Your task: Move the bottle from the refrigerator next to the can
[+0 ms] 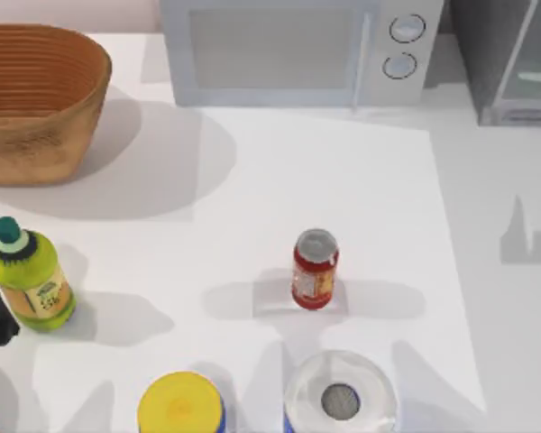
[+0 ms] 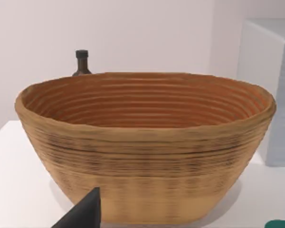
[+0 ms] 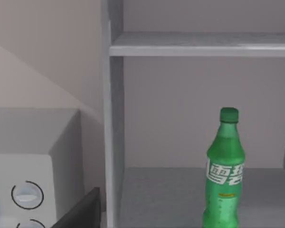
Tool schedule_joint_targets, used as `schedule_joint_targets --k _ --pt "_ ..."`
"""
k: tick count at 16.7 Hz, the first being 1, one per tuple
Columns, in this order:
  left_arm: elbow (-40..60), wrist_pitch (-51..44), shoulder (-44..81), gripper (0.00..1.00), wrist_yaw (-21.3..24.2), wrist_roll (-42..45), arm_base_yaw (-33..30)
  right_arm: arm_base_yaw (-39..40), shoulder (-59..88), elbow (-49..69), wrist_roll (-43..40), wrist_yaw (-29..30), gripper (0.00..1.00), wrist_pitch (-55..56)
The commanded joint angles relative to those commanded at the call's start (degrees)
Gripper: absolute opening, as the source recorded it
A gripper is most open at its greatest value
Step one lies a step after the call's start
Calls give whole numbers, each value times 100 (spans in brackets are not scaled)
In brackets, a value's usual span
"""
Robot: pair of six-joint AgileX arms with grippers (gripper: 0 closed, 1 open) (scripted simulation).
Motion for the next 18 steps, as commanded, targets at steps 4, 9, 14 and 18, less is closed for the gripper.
schedule_joint_targets --k 4,9,14,18 --pt "0 0 0 100 0 0 0 -237 2692 1142 28 -227 100 1306" --pt "0 0 0 100 0 0 0 -537 6053 2522 39 -483 100 2884" --pt "0 0 0 100 0 0 0 -768 8336 3566 30 -663 100 4074" --pt "0 0 0 100 0 0 0 -853 9074 3959 23 -728 100 4520"
